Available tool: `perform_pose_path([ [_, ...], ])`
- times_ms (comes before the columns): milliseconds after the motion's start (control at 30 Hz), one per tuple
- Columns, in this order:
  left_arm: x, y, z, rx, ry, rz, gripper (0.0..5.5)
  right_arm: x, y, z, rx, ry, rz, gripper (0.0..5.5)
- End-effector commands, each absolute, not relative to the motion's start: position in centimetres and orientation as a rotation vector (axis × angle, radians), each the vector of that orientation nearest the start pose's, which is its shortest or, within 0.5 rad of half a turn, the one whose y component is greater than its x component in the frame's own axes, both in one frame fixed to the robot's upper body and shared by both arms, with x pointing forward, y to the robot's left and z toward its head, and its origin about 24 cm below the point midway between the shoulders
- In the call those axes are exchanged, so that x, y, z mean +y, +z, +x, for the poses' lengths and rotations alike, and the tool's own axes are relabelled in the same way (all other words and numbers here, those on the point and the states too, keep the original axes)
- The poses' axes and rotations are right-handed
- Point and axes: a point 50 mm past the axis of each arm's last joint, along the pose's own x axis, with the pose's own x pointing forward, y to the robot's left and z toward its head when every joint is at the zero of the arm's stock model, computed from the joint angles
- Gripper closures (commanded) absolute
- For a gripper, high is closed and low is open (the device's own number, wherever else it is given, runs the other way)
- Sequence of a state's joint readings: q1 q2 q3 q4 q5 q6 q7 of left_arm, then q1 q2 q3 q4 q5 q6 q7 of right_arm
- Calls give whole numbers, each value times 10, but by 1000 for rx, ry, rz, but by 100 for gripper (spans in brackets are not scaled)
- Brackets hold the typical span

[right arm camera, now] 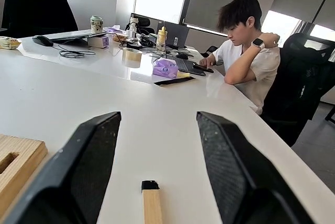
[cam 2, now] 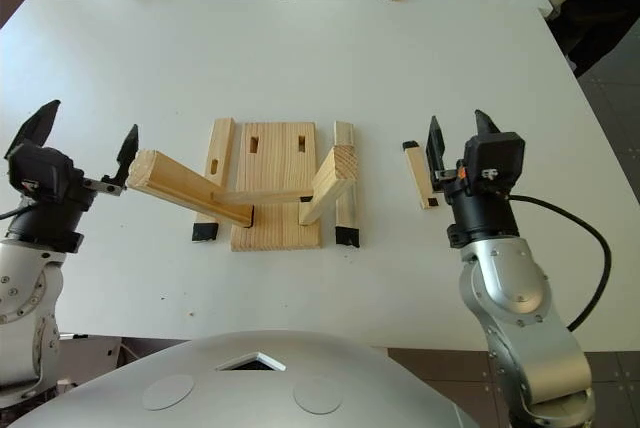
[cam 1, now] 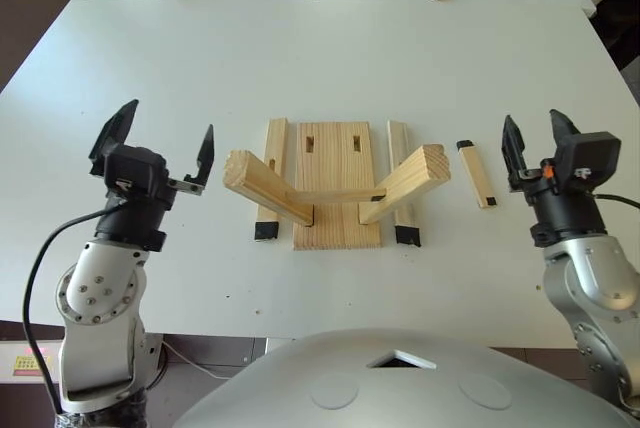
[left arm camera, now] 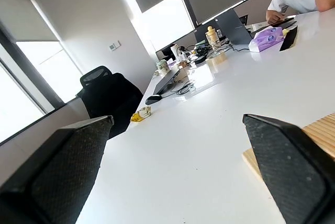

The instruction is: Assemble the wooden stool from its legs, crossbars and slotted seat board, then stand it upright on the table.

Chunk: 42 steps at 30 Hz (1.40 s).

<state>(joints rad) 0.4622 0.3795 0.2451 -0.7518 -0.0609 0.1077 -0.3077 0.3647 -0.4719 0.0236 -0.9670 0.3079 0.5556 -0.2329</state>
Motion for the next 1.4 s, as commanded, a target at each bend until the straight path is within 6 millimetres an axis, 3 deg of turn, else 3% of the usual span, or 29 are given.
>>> perform_pose_path([
  [33,185,128,162,-141,-356,416,92,-131,144,189,-56,200,-135,282],
  [167,160,134,195,-157,-442,408,92,-90,154,205,-86,322,-91,282],
  [300,144,133,205,-139,-458,424,92,-77,151,207,-49,376,-98,282],
  [500,146,119,199,-65,-428,426,92,-88,138,212,8,346,-131,282],
  [633,153,108,196,-22,-404,431,92,-109,131,219,25,291,-165,282],
  [800,182,94,206,26,-316,443,92,-150,114,233,54,170,-213,282],
  [933,203,84,218,55,-263,444,92,-165,102,237,58,133,-199,282],
  [1100,206,70,218,72,-308,462,92,-165,84,241,90,167,-194,282],
  [1400,185,48,206,99,-514,482,92,-134,56,240,181,395,-209,282],
])
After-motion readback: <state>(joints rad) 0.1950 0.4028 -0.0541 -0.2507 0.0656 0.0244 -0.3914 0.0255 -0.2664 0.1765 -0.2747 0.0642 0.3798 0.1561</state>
